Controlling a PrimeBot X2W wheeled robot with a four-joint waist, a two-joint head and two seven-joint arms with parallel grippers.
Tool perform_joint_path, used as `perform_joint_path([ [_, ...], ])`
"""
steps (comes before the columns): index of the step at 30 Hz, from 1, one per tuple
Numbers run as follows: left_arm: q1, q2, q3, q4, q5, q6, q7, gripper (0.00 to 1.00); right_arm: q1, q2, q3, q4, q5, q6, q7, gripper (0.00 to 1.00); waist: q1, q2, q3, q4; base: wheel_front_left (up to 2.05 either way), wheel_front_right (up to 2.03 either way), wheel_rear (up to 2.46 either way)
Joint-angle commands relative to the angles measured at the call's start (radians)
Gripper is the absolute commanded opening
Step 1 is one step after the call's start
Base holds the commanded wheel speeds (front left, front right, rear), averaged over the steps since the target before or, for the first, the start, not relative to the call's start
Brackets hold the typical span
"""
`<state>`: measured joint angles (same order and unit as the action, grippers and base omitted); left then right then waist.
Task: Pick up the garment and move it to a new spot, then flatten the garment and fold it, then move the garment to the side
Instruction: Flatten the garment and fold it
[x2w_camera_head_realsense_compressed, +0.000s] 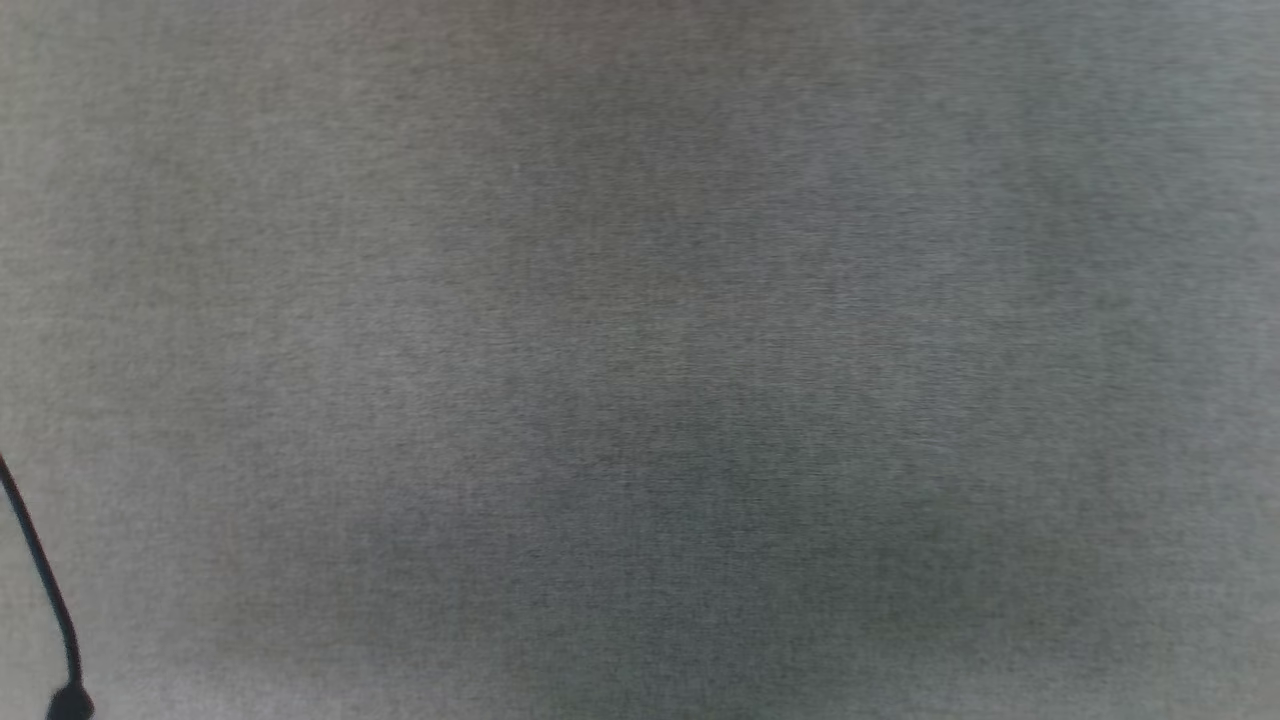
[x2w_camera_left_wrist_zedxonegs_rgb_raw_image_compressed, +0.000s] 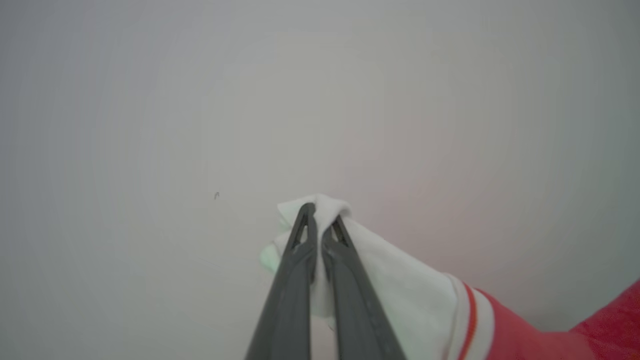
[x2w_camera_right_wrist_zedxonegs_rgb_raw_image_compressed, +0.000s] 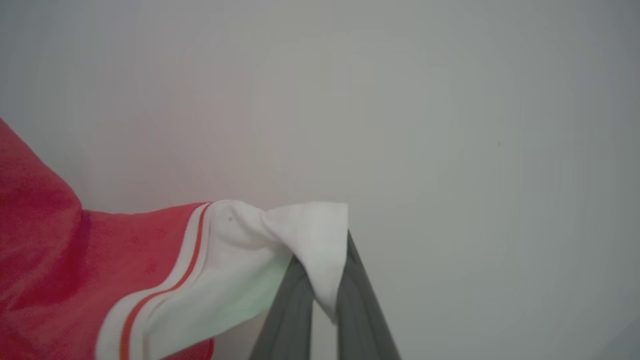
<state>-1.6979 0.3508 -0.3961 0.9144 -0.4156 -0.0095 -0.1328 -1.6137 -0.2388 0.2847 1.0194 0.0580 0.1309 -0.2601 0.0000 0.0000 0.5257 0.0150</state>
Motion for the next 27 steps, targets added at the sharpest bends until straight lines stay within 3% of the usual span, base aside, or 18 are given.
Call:
perform_joint_path([
  [1, 0.037, -0.004, -0.003, 0.050, -0.012, -0.010, 0.002, 0.00, 0.031, 0.006, 0.019, 0.039, 0.022, 0.000, -0.004, 0.00, 0.0000, 0.0000, 0.010, 0.020, 0.00, 0.00, 0.00],
  [8, 0.154, -0.036, -0.015, 0.200, -0.052, -0.040, 0.112, 0.00, 0.131, 0.014, 0.090, 0.133, 0.164, 0.000, 0.069, 0.00, 0.0000, 0.0000, -0.023, 0.044, 0.00, 0.00, 0.00],
  [12, 0.240, -0.060, -0.023, 0.268, -0.079, -0.070, 0.212, 0.00, 0.223, 0.000, 0.157, 0.116, 0.271, 0.000, 0.142, 0.00, 0.0000, 0.0000, -0.058, 0.054, 0.00, 0.00, 0.00],
  [19, 0.404, -0.073, -0.056, 0.316, -0.115, -0.105, 0.400, 0.00, 0.409, -0.071, 0.277, -0.033, 0.479, 0.000, 0.316, 0.00, 0.0000, 0.0000, -0.126, 0.048, 0.00, 0.00, 0.00],
  [27, 0.619, -0.055, -0.082, 0.211, -0.140, -0.116, 0.467, 0.00, 0.666, -0.229, 0.345, -0.329, 0.680, 0.000, 0.473, 0.00, 0.0000, 0.0000, -0.187, 0.043, 0.00, 0.00, 0.00],
])
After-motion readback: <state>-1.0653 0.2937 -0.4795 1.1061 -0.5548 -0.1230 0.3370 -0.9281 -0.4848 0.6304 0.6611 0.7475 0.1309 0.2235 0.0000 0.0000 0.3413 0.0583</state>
